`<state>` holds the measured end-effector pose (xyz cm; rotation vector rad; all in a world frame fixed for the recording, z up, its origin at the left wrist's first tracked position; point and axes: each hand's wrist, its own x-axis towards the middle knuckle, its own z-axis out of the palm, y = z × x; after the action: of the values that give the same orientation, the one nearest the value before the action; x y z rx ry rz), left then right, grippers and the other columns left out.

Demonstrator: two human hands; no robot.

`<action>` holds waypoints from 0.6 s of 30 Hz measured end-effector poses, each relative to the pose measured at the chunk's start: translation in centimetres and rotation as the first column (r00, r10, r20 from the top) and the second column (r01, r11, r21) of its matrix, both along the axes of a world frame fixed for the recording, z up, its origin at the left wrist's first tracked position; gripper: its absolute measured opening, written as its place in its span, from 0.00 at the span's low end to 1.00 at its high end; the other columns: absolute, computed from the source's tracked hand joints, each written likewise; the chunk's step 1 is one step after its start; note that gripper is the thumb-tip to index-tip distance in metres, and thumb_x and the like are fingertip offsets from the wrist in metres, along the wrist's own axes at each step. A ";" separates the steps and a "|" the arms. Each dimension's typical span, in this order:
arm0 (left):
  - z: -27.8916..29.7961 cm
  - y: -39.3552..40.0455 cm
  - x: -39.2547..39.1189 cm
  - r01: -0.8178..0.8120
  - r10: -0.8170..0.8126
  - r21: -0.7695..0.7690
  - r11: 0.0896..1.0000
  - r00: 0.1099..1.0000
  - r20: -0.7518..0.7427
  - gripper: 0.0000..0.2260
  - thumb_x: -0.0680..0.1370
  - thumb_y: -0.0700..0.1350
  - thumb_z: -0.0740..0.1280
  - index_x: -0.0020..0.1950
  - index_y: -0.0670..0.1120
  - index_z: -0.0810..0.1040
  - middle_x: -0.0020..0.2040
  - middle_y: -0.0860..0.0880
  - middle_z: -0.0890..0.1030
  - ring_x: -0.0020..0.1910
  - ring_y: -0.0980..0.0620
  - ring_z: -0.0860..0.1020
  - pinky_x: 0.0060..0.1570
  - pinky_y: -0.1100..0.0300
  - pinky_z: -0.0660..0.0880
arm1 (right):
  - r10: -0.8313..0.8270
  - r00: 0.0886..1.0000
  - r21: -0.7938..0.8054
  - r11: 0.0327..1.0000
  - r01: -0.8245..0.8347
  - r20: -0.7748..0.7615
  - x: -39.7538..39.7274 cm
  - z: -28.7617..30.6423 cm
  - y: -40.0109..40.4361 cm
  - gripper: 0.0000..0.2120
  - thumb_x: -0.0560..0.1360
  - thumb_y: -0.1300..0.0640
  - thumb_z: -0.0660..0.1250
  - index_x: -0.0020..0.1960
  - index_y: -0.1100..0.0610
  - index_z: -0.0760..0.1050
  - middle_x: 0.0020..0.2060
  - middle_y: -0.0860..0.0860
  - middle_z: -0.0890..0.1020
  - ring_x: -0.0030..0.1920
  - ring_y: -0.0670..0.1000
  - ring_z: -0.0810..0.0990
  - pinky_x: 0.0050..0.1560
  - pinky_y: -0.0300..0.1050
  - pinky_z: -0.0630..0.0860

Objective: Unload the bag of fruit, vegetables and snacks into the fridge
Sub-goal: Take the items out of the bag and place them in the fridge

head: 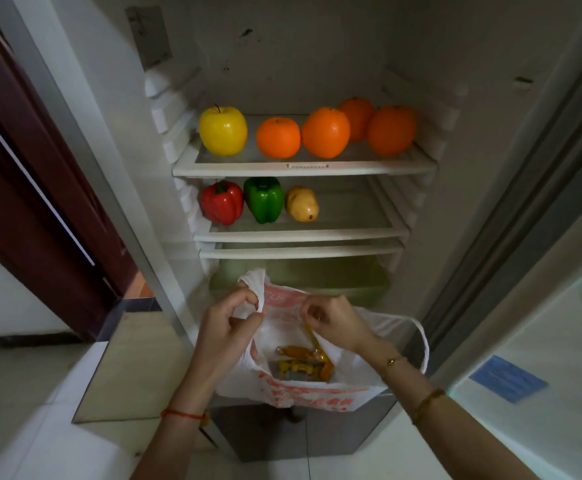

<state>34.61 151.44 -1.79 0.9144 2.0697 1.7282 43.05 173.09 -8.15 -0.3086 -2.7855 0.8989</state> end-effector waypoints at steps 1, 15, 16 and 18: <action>-0.1 -0.2 0.1 0.011 -0.011 -0.007 1.000 1.000 0.005 0.06 0.71 0.48 0.67 0.40 0.46 0.75 0.36 0.30 0.76 0.24 0.37 0.77 0.23 0.51 0.73 | 0.030 0.995 0.002 1.000 -0.030 0.093 -0.3 -1.7 -0.3 0.04 0.76 0.58 0.67 0.48 0.56 0.80 0.44 0.50 0.84 0.39 0.46 0.78 0.43 0.44 0.78; -1.2 -2.1 0.5 0.033 -0.033 0.000 0.999 0.999 0.026 0.06 0.76 0.32 0.67 0.41 0.38 0.72 0.26 0.52 0.70 0.17 0.53 0.71 0.21 0.63 0.68 | -0.004 0.865 0.072 0.997 -0.038 0.501 -1.9 -11.6 -2.4 0.17 0.78 0.58 0.62 0.66 0.60 0.70 0.61 0.59 0.74 0.58 0.60 0.75 0.56 0.52 0.73; -1.3 -2.1 0.5 0.027 -0.027 -0.002 1.000 0.999 0.028 0.05 0.76 0.32 0.67 0.41 0.38 0.73 0.26 0.50 0.69 0.17 0.53 0.70 0.21 0.64 0.68 | 0.019 0.869 0.040 0.998 -0.045 0.494 -1.8 -11.7 -2.5 0.15 0.79 0.57 0.62 0.64 0.59 0.71 0.58 0.58 0.75 0.56 0.58 0.76 0.55 0.50 0.73; -1.4 -2.0 0.5 0.017 -0.016 -0.018 1.000 1.000 0.017 0.07 0.76 0.30 0.67 0.41 0.39 0.73 0.28 0.49 0.69 0.18 0.55 0.68 0.21 0.67 0.66 | 0.056 0.868 0.000 0.998 -0.065 0.493 -1.6 -11.9 -2.6 0.11 0.79 0.53 0.63 0.58 0.58 0.73 0.53 0.57 0.78 0.48 0.54 0.75 0.51 0.48 0.73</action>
<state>35.09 149.49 -3.20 0.9058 2.0579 1.7001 41.49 170.49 -20.06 -0.5160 -3.2843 0.9150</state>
